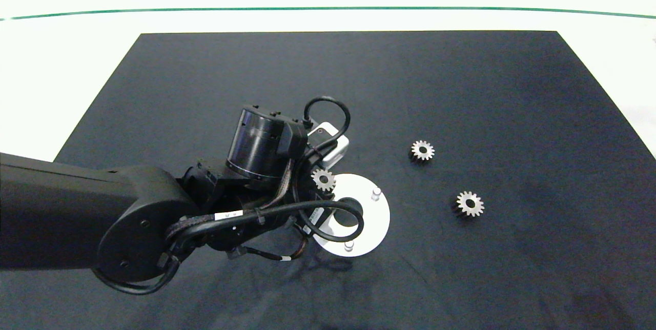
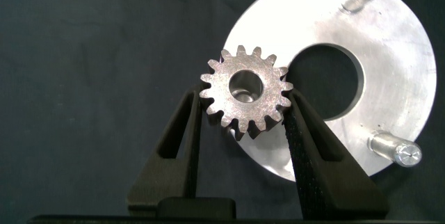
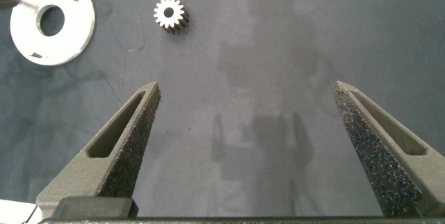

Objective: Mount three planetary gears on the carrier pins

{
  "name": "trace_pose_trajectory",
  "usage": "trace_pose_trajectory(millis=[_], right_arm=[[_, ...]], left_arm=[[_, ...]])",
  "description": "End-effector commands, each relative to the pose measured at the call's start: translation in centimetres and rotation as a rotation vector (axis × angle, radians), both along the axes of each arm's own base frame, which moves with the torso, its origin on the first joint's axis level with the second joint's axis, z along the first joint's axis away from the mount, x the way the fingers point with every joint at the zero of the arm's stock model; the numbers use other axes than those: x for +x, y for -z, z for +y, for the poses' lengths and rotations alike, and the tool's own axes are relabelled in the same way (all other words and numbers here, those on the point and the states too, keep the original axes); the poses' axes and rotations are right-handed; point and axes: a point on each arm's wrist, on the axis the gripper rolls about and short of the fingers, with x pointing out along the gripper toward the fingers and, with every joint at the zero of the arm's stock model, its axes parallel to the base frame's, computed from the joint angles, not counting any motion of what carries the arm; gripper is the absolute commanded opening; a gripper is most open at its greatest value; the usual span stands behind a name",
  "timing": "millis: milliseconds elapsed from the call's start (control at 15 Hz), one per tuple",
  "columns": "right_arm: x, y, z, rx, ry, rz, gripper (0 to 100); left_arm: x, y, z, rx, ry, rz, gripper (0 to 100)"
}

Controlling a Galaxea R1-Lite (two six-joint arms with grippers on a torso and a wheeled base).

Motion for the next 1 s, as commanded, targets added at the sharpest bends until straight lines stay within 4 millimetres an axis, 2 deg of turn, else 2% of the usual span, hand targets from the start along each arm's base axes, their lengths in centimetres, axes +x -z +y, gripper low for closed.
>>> trace_pose_trajectory(millis=[67,400,800,1000], right_arm=[[0.0,0.0,0.0,-0.003,-0.001,0.002,100],[-0.2,0.0,0.0,-0.006,-0.001,-0.009,100],[-0.1,-0.1,0.0,-0.006,-0.001,-0.007,100],[-0.2,-0.1,0.0,-0.006,-0.001,-0.012,100]], left_arm=[[-0.4,-0.6,0.4,-0.016,0.0,-0.014,22],[-0.9,1.2,0.5,-0.004,0.002,0.017,22],[-0.3,-0.1,-0.2,-0.036,0.008,-0.018,22],[-0.3,0.7,-0.3,-0.016,0.009,0.003,22]])
